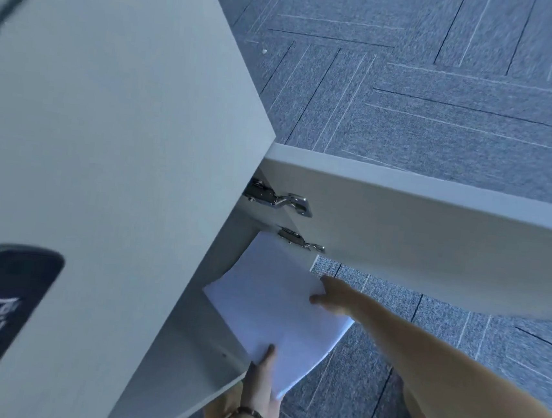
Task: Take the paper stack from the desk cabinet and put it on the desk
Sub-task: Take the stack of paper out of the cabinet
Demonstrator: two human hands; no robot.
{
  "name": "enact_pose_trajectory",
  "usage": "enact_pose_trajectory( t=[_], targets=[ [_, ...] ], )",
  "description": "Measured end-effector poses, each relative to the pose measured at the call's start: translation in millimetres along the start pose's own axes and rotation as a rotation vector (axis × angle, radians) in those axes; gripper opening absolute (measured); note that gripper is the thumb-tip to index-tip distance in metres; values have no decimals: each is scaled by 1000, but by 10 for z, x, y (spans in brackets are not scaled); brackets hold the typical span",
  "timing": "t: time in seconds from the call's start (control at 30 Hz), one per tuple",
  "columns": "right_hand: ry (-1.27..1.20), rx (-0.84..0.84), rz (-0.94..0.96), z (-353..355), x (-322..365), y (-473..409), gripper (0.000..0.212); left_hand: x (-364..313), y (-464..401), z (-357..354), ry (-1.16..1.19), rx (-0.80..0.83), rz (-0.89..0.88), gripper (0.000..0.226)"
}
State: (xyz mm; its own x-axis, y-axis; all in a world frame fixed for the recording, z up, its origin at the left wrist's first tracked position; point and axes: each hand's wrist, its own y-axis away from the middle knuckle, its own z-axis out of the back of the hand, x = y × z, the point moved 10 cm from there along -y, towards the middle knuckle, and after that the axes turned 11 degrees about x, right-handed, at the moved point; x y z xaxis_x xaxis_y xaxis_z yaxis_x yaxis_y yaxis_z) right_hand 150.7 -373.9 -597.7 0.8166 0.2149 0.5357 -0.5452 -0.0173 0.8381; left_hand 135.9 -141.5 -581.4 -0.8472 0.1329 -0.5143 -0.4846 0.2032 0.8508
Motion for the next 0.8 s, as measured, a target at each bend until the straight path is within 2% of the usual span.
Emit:
enact_pose_trajectory(
  t=[0.17, 0.23, 0.33, 0.47, 0.57, 0.7, 0.8],
  targets=[
    [58, -11, 4, -10, 133, 667, 40, -211, 607, -115, -140, -90, -64, 44],
    [70, -20, 23, 38, 219, 1083, 43, -305, 931, -217, -143, -61, -64, 43],
    [82, -46, 30, 113, 261, 1835, 49, -370, 1468, -418, -185, 29, -79, 27],
    [48, -109, 95, 225, 245, 2851, 51, -455, 2288, -674, -143, 119, -159, 38],
    [22, -181, 159, 269, 175, 3574, 57, -491, 2962, -809, -146, 165, -223, 34],
    [-117, -279, 290, 236, 106, 4470, 52, -522, 3815, -946, -176, 244, -328, 27],
    [-176, -371, 382, 153, 237, 5255, 37, -633, 4447, -960, -202, 258, -423, 28]
  ],
)
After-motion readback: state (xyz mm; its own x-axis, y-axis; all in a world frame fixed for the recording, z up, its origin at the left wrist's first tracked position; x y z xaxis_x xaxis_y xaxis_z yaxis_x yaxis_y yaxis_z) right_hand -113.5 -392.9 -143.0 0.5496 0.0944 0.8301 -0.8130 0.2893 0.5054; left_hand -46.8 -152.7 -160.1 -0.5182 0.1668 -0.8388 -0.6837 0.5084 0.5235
